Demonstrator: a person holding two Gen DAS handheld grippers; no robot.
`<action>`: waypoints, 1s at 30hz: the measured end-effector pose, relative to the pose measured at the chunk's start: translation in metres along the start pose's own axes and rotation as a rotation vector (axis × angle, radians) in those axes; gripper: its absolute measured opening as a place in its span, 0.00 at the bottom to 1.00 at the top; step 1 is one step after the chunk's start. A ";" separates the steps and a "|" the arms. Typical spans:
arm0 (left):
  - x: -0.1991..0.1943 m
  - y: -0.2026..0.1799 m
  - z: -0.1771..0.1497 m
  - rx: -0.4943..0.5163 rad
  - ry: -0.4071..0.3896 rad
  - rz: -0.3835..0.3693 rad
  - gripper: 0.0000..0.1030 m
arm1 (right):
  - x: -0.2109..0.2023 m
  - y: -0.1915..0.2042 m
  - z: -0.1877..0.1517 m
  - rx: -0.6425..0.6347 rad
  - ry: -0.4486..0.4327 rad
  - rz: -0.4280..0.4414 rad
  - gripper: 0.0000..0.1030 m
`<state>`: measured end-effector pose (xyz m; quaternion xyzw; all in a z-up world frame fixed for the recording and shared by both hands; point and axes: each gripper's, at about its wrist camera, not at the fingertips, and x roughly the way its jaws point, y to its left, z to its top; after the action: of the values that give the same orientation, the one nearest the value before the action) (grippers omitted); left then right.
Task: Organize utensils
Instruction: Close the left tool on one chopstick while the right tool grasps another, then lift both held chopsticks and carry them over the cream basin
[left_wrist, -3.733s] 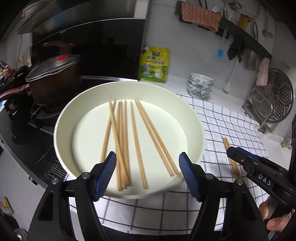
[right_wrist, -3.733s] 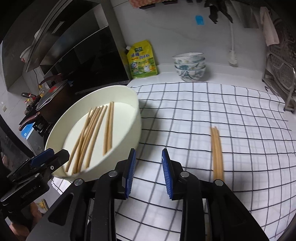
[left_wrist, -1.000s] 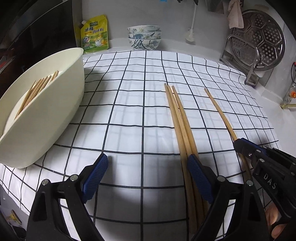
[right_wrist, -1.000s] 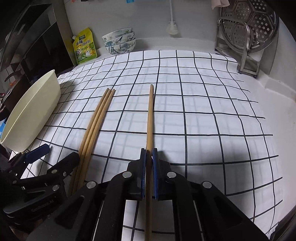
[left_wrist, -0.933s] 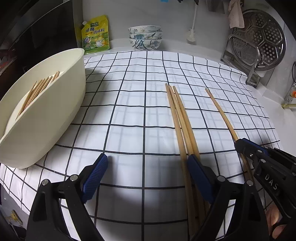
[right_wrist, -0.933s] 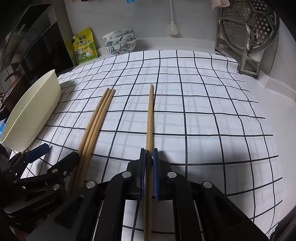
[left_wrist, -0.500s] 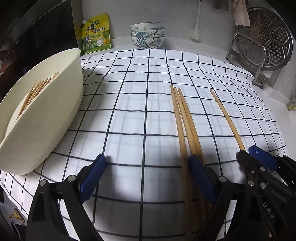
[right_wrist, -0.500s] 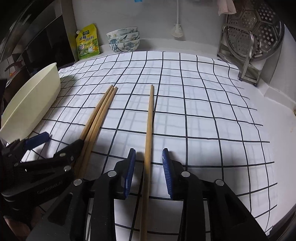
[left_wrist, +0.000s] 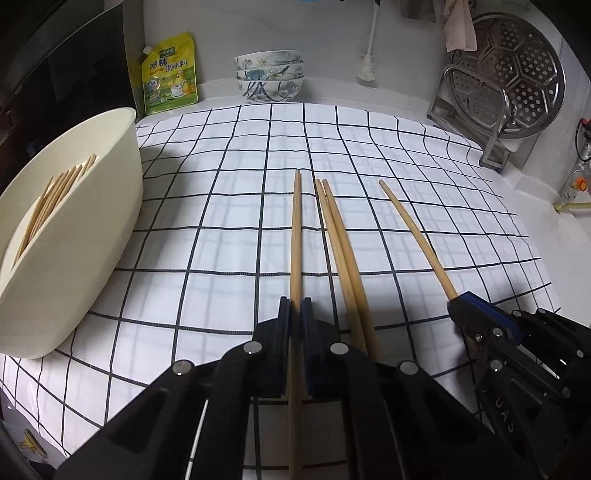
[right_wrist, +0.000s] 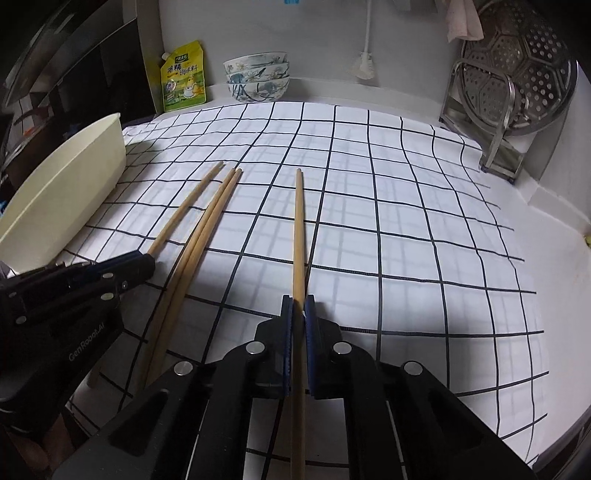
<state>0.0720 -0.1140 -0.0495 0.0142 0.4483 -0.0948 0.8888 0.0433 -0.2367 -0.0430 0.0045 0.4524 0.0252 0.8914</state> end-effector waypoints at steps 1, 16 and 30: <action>-0.001 0.001 -0.001 -0.006 0.004 -0.011 0.07 | 0.000 -0.001 0.000 0.007 0.001 0.007 0.06; -0.034 0.022 0.001 -0.038 0.001 -0.130 0.07 | -0.032 -0.006 0.010 0.145 -0.077 0.095 0.06; -0.116 0.121 0.051 -0.085 -0.243 -0.041 0.07 | -0.050 0.101 0.091 0.066 -0.163 0.240 0.06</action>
<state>0.0670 0.0171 0.0670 -0.0442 0.3413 -0.0947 0.9341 0.0838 -0.1365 0.0541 0.0899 0.3754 0.1165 0.9151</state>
